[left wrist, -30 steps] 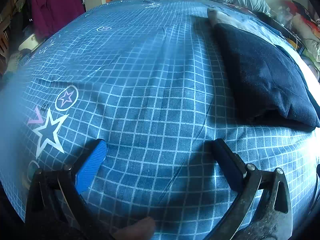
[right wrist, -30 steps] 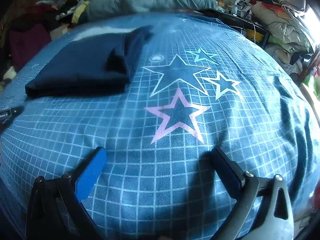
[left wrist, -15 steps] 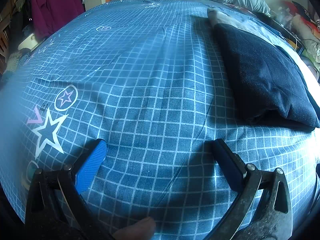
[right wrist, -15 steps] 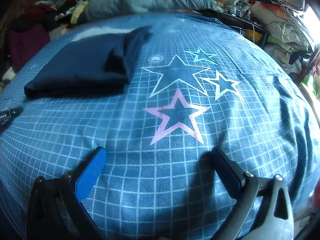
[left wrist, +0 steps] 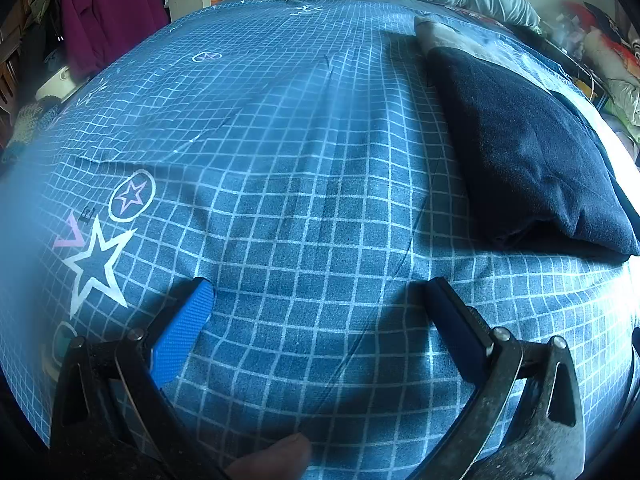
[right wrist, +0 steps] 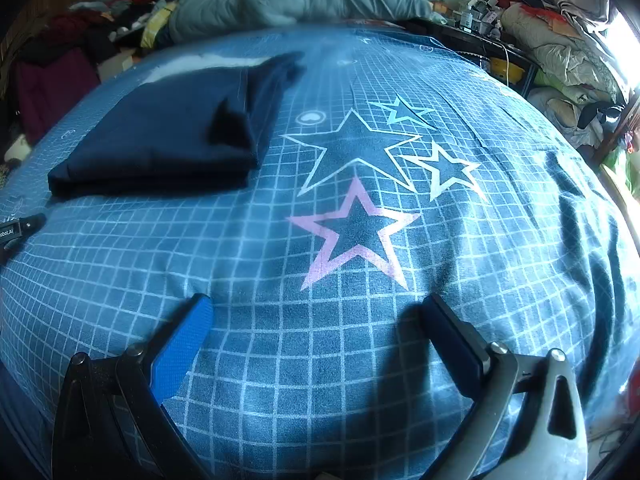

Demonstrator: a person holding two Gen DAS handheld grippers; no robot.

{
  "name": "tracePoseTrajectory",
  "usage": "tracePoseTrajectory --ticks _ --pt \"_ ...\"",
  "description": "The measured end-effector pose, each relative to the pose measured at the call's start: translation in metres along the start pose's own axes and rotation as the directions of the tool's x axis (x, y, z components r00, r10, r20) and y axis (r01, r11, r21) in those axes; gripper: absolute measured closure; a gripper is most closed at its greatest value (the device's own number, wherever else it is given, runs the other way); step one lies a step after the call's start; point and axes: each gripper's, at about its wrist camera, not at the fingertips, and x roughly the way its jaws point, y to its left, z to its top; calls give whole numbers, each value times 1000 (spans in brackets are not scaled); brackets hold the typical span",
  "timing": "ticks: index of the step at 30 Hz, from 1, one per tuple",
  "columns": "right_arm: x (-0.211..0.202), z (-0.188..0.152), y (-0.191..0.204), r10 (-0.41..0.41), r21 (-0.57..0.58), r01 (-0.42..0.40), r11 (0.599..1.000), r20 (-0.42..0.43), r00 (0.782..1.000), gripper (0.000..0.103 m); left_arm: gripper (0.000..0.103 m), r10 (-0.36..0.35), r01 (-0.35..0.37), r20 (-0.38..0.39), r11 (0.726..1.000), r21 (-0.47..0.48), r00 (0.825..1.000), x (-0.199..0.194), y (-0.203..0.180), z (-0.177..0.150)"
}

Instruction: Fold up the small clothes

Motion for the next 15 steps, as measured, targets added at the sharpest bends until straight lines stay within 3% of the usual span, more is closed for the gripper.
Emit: tracePoseTrajectory --ticks 15 --pt "1 1 -2 6 6 -6 1000 2 1000 0 0 0 0 -2 1000 -3 1000 0 0 0"
